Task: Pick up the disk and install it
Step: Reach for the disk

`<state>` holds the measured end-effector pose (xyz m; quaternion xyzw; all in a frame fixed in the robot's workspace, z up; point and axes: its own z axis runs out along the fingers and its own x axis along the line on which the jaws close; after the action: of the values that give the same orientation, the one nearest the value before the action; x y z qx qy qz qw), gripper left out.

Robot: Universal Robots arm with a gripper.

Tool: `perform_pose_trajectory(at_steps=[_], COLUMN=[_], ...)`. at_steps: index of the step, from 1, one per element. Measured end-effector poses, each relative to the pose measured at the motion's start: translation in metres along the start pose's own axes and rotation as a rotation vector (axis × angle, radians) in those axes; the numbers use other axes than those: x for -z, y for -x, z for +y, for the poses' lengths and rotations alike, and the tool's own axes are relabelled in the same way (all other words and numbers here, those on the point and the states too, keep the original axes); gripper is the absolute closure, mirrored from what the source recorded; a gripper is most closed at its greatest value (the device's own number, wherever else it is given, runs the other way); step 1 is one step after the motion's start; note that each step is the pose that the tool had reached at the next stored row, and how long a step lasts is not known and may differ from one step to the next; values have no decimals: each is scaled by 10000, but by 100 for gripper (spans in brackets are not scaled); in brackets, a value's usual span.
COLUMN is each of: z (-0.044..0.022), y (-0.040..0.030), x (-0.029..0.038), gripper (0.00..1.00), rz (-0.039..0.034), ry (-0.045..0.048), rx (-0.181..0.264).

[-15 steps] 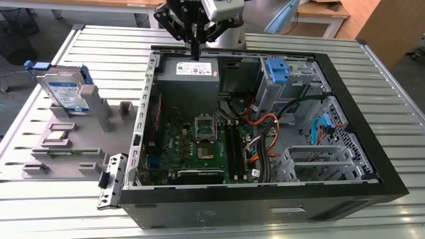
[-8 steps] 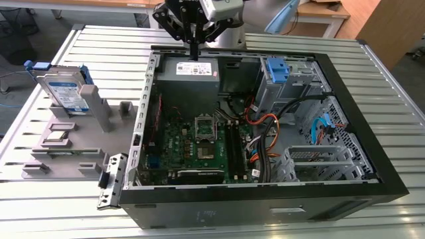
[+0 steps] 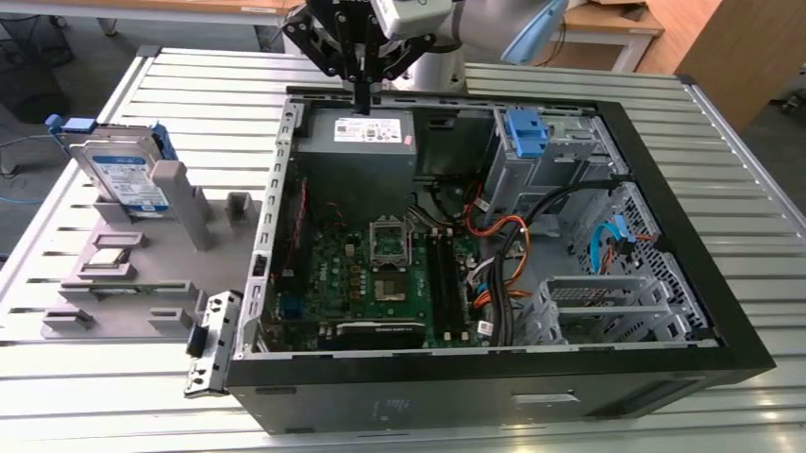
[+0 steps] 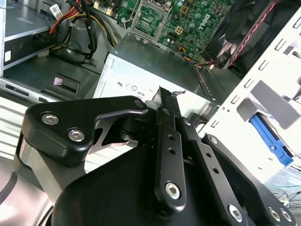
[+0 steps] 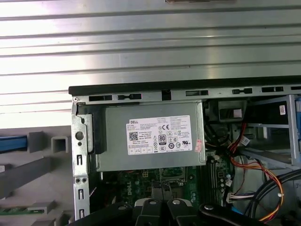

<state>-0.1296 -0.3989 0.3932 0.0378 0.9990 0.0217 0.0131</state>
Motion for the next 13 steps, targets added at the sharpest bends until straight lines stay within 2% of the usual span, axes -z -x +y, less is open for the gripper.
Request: perform_pose_trajectory(at_steps=[13], z=[-2], y=[-15], x=[0], gripper=[90], rz=[0], ry=[0], rx=[-3])
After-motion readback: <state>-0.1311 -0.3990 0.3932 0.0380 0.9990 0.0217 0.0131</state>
